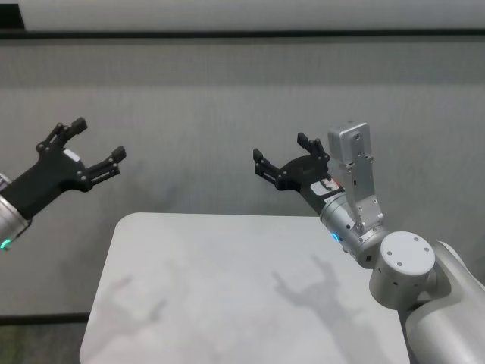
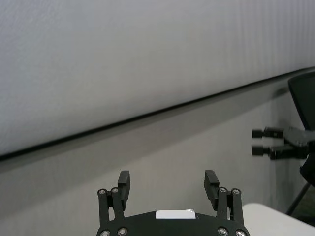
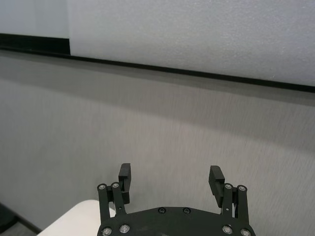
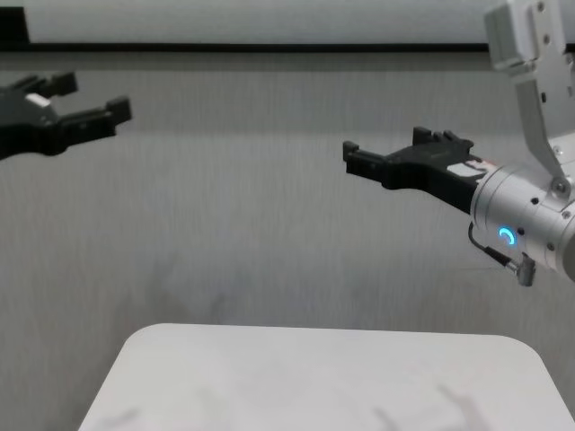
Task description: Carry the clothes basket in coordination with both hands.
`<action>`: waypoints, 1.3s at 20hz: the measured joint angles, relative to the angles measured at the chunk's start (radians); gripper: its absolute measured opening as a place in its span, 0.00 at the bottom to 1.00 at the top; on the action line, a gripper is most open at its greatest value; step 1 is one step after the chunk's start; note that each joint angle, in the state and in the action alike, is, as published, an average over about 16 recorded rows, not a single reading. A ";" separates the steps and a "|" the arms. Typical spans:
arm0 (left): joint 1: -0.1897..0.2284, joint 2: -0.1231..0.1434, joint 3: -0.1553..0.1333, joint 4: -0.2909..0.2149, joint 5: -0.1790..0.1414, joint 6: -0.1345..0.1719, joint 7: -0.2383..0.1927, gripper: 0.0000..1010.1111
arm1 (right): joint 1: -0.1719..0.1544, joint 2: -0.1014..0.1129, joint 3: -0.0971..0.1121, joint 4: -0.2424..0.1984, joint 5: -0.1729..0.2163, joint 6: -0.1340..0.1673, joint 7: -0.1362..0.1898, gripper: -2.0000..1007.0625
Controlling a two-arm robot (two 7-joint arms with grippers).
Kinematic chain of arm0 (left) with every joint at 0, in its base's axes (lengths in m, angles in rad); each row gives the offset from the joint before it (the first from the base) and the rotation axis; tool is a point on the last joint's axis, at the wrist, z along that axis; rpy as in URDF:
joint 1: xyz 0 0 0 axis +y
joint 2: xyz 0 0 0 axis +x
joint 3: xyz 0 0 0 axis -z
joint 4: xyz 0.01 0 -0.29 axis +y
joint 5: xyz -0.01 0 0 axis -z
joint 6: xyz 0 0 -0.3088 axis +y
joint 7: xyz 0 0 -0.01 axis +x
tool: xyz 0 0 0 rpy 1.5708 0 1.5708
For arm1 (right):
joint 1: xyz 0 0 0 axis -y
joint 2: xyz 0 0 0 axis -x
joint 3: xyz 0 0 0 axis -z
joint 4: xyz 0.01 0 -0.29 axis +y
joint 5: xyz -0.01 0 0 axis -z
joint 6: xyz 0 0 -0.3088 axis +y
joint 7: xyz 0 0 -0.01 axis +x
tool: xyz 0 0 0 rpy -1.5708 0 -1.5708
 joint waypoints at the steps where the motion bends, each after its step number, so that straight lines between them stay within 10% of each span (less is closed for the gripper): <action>1: 0.003 0.002 0.001 -0.004 -0.001 0.005 0.001 0.99 | 0.000 0.000 0.000 0.001 0.001 0.000 0.000 1.00; 26: 0.023 0.017 -0.001 -0.029 0.000 0.030 0.013 0.99 | -0.002 0.001 0.001 -0.005 0.000 -0.005 -0.004 1.00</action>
